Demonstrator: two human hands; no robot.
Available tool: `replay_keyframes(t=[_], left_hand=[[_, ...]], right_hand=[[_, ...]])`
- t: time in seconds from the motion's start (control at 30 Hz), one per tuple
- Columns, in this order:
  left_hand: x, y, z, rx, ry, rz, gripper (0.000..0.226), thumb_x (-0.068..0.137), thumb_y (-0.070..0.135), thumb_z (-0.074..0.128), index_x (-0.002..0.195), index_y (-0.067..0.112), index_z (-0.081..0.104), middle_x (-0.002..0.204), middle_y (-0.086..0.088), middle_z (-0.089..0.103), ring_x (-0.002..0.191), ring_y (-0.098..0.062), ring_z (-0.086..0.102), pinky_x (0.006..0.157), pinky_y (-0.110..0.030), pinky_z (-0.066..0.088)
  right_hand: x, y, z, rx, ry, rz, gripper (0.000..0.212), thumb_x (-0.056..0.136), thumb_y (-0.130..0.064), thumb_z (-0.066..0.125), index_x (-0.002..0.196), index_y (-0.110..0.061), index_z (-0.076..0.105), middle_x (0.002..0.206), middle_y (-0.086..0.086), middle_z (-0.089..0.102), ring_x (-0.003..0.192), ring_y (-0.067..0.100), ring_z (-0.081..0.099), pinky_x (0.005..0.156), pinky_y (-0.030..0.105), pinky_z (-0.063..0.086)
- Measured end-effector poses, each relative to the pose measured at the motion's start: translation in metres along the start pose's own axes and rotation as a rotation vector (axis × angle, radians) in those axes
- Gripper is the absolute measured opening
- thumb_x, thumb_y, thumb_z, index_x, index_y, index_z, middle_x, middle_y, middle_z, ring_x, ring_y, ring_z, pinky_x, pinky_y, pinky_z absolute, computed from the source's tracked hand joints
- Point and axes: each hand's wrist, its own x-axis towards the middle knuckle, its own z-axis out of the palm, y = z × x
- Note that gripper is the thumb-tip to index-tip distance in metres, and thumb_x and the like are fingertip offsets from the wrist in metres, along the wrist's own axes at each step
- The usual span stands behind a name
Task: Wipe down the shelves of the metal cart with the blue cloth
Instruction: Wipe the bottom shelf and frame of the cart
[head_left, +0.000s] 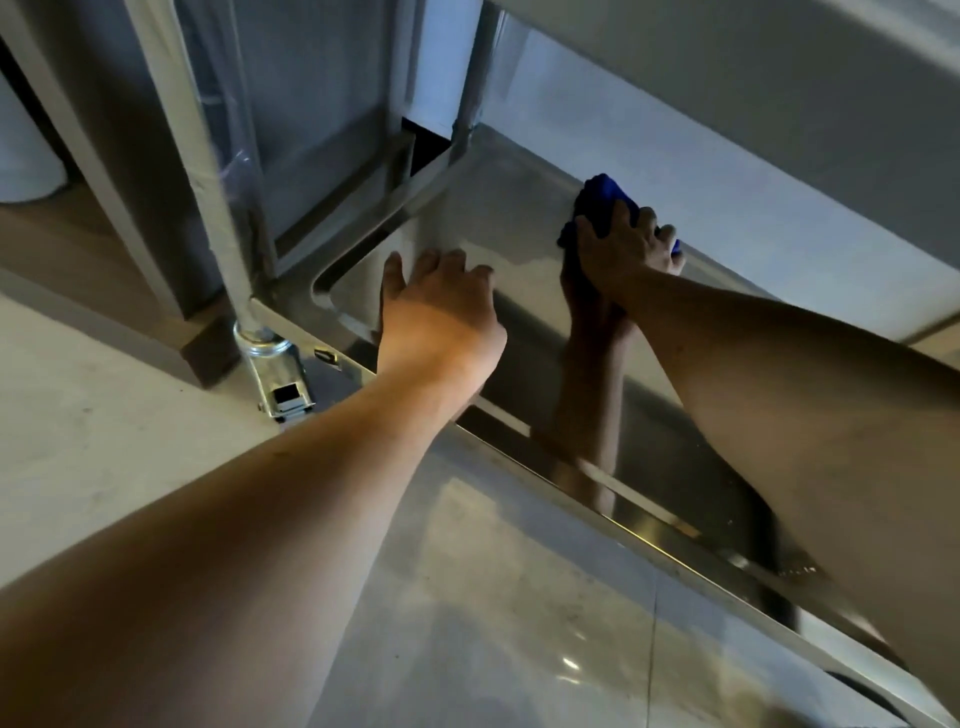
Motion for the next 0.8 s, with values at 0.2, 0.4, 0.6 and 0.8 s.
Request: replay_keyframes(t=[0.2,0.4,0.6,0.8], left_hand=[[0.003,0.001,0.004,0.049,0.021,0.012,0.029,0.09,0.026,0.05,0.116,0.027,0.064,0.123,-0.002,0.064,0.125,-0.027,0.051,0.113,-0.056,0.03],[0.008,-0.001,0.004,0.071,0.009,-0.01,0.014,0.091,0.032,0.053,0.099,0.027,0.064,0.088,0.004,0.053,0.098,-0.022,0.054,0.104,-0.053,0.04],[0.0,0.005,-0.008,0.148,-0.096,-0.002,0.035,0.099,0.048,0.038,0.108,0.025,0.063,0.115,-0.006,0.061,0.116,-0.029,0.053,0.104,-0.054,0.038],[0.003,0.027,-0.02,0.18,-0.301,-0.132,0.044,0.093,0.044,0.046,0.128,0.019,0.056,0.123,-0.013,0.054,0.117,-0.034,0.05,0.093,-0.052,0.046]], right_hand=[[-0.008,-0.001,-0.003,-0.007,-0.008,-0.02,0.067,0.095,-0.067,0.026,0.148,-0.027,0.036,0.15,0.011,0.037,0.136,0.039,0.03,0.108,0.056,0.025],[-0.062,0.004,-0.012,0.002,-0.04,-0.157,0.064,0.097,-0.064,0.026,0.151,-0.03,0.033,0.154,0.009,0.032,0.14,0.038,0.025,0.111,0.058,0.024],[-0.136,0.013,-0.024,0.013,-0.068,-0.272,0.063,0.098,-0.065,0.027,0.153,-0.034,0.027,0.159,0.004,0.025,0.143,0.034,0.021,0.114,0.056,0.019],[-0.216,0.033,-0.037,0.044,-0.11,-0.346,0.067,0.096,-0.065,0.023,0.155,-0.035,0.021,0.162,0.003,0.022,0.145,0.035,0.019,0.116,0.059,0.017]])
